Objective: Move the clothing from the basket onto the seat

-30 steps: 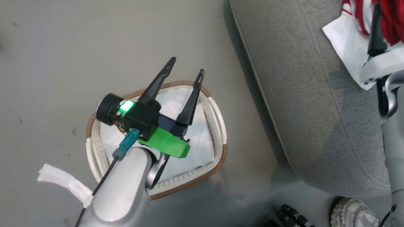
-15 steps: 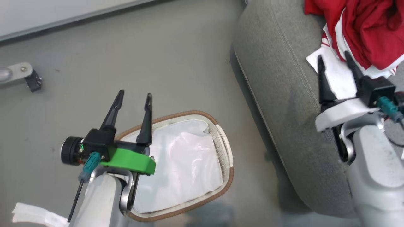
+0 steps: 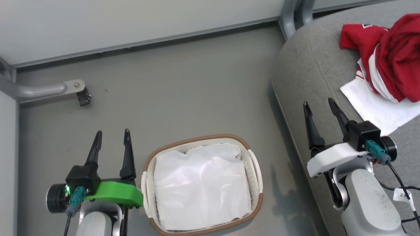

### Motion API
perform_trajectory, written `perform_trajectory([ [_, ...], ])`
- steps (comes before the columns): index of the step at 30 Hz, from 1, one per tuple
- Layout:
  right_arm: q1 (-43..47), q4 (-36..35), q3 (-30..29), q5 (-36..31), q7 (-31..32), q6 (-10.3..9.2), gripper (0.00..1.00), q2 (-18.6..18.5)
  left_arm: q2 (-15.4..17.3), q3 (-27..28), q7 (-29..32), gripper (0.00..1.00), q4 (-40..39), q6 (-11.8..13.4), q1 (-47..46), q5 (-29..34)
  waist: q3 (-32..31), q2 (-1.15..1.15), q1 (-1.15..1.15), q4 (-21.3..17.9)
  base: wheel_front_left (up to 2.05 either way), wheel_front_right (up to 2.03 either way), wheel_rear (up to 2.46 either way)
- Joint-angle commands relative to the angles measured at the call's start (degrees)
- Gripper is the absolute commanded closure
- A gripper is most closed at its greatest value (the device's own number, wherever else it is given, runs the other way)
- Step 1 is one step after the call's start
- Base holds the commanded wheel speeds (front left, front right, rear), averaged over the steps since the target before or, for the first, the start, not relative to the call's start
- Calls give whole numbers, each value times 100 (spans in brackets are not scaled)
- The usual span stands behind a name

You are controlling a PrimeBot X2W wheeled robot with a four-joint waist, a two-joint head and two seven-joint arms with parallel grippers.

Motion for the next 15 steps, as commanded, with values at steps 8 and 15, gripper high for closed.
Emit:
perform_trajectory([
  [8, 471, 35, 51, -48, -1, -6, 0, 4, 4, 346, 4, 0, 61, -49, 508, 2, -603, 0, 1, 377, 0, 0, 0],
  [15, 822, 37, 88, -25, -1, -6, 0, 13, 4, 487, 4, 0, 59, -98, 809, -32, -882, 0, 1, 397, 0, 0, 0],
])
